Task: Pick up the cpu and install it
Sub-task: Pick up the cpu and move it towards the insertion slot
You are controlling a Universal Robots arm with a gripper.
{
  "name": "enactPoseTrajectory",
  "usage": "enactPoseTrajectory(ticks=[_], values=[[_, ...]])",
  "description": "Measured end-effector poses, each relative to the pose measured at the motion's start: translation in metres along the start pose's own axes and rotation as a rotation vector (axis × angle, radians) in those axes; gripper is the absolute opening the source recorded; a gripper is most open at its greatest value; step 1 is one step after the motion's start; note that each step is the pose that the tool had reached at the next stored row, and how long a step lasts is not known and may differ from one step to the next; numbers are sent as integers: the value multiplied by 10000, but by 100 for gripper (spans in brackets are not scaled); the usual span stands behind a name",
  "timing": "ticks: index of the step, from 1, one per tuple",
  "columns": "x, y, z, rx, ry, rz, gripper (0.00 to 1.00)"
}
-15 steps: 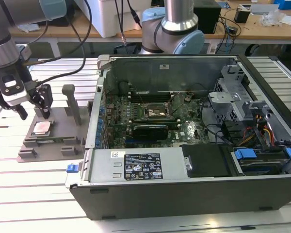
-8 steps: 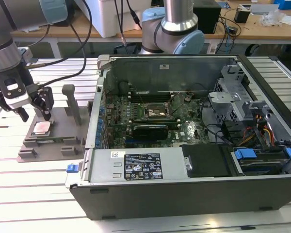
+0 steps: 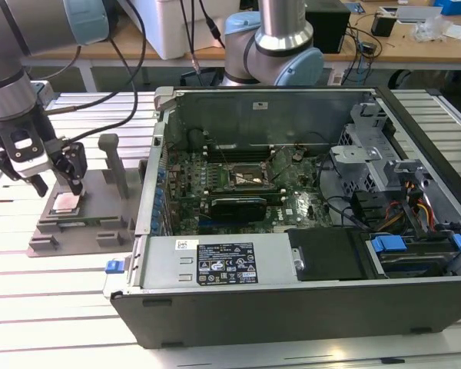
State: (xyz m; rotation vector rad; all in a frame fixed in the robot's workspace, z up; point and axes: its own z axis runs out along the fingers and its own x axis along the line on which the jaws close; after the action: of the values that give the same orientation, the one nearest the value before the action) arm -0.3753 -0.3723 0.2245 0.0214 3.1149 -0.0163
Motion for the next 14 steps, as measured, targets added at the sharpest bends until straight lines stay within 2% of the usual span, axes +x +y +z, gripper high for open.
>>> enactPoseTrajectory(ticks=[5,11,14], values=[[2,1,55,0,0,0,66],[5,4,186,1,0,1,66],[6,38,215,0,0,-14,66]])
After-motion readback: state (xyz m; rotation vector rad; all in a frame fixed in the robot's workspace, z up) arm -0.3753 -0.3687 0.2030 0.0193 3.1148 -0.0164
